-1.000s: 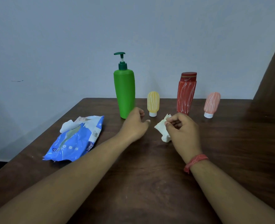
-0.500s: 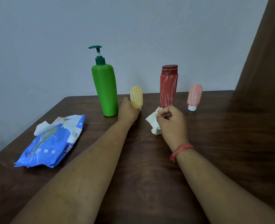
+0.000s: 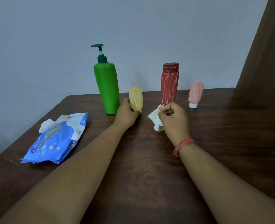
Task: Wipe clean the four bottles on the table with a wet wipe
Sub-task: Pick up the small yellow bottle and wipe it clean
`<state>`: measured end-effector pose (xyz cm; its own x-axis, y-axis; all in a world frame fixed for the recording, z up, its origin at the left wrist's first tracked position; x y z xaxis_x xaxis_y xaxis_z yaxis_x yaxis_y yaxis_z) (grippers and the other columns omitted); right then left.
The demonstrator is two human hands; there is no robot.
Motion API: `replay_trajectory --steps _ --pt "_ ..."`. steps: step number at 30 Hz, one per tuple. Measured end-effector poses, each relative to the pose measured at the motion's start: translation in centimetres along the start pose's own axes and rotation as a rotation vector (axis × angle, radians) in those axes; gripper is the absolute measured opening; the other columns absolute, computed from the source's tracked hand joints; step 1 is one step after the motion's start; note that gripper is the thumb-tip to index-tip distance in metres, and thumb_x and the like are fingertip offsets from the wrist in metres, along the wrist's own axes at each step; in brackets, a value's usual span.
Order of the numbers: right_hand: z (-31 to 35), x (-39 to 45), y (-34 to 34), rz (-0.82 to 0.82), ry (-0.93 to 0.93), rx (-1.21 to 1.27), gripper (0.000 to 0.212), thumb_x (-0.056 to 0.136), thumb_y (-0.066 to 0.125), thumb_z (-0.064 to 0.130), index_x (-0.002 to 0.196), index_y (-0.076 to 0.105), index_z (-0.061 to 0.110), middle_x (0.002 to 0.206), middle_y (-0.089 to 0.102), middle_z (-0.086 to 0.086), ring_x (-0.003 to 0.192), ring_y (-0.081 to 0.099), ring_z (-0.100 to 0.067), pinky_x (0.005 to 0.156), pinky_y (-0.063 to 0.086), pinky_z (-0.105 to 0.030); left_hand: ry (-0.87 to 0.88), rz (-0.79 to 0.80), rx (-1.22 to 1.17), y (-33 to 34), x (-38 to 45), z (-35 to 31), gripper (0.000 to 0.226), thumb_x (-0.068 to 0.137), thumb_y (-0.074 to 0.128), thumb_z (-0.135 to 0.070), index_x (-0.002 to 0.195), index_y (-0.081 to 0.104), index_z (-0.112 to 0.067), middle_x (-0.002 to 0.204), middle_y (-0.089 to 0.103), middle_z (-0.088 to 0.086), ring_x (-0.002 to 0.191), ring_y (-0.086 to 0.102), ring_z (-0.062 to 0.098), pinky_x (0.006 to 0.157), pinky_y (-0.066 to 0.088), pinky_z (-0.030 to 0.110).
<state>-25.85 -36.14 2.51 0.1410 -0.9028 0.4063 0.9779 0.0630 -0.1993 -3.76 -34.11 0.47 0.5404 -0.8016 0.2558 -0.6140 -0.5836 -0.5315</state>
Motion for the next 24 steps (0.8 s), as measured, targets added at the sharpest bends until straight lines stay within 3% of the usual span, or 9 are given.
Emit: replay_trajectory --steps 3,8,14,17,20,24 --pt "0.8 -0.6 0.8 0.076 -0.042 0.023 0.015 0.085 0.070 0.006 0.079 0.067 0.019 0.083 0.067 0.007 0.079 0.063 -0.005 0.071 0.051 -0.018 0.018 0.082 -0.109 -1.2 -3.3 0.3 0.053 0.082 0.082 -0.024 0.124 0.049 -0.019 0.118 0.068 -0.002 0.110 0.066 0.016 0.101 0.052 0.042" --pt "3.2 -2.5 2.5 0.213 -0.217 -0.072 0.012 0.084 0.071 0.005 0.080 0.068 0.015 0.085 0.066 0.006 0.076 0.060 -0.005 0.066 0.047 -0.013 0.024 0.209 -0.228 -3.9 -8.9 1.2 0.046 0.073 0.078 -0.039 0.112 0.054 -0.037 0.114 0.072 -0.010 0.107 0.068 0.008 0.102 0.053 0.040" --pt "5.3 -4.5 3.6 0.314 -0.381 -0.131 0.009 0.084 0.074 0.006 0.084 0.070 0.014 0.086 0.065 0.007 0.077 0.061 -0.007 0.068 0.051 -0.019 0.011 0.209 -0.340 -5.5 -10.8 1.8 0.041 0.085 0.077 -0.028 0.121 0.058 -0.027 0.108 0.074 -0.007 0.096 0.070 0.009 0.083 0.054 0.030" --pt "6.3 -5.5 3.9 0.359 -0.494 -0.167 0.009 0.084 0.074 0.007 0.086 0.070 0.015 0.086 0.062 0.008 0.077 0.060 -0.006 0.067 0.050 -0.022 -0.005 0.207 -0.353 -5.6 -10.8 1.8 0.040 0.089 0.077 -0.025 0.124 0.058 -0.023 0.110 0.074 -0.005 0.097 0.070 0.009 0.084 0.054 0.030" --pt "7.0 -6.0 3.7 0.299 -0.573 -0.216 0.007 0.086 0.072 0.011 0.090 0.069 0.017 0.088 0.059 0.012 0.079 0.058 -0.003 0.066 0.047 -0.019 -0.016 0.221 -0.392 -5.5 -11.0 1.8 0.039 0.083 0.082 -0.026 0.116 0.060 -0.021 0.104 0.076 -0.005 0.093 0.072 0.008 0.081 0.054 0.027" --pt "7.7 -6.1 3.6 0.199 -0.643 -0.282 0.008 0.089 0.069 0.013 0.094 0.065 0.018 0.094 0.054 0.016 0.083 0.055 0.001 0.069 0.043 -0.014 -0.019 0.230 -0.442 -5.5 -11.4 1.2 0.055 0.066 0.086 -0.040 0.109 0.061 -0.016 0.100 0.077 -0.004 0.093 0.074 0.012 0.079 0.056 0.024"
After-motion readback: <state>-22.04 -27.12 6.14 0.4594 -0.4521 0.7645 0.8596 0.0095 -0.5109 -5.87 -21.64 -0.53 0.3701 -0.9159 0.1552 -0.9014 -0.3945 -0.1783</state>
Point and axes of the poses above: each hand's wrist, its own x-axis towards the middle knuckle, its own y-axis out of the palm, z = x × y, the point moved 8 cm from there along x, towards the middle knuckle
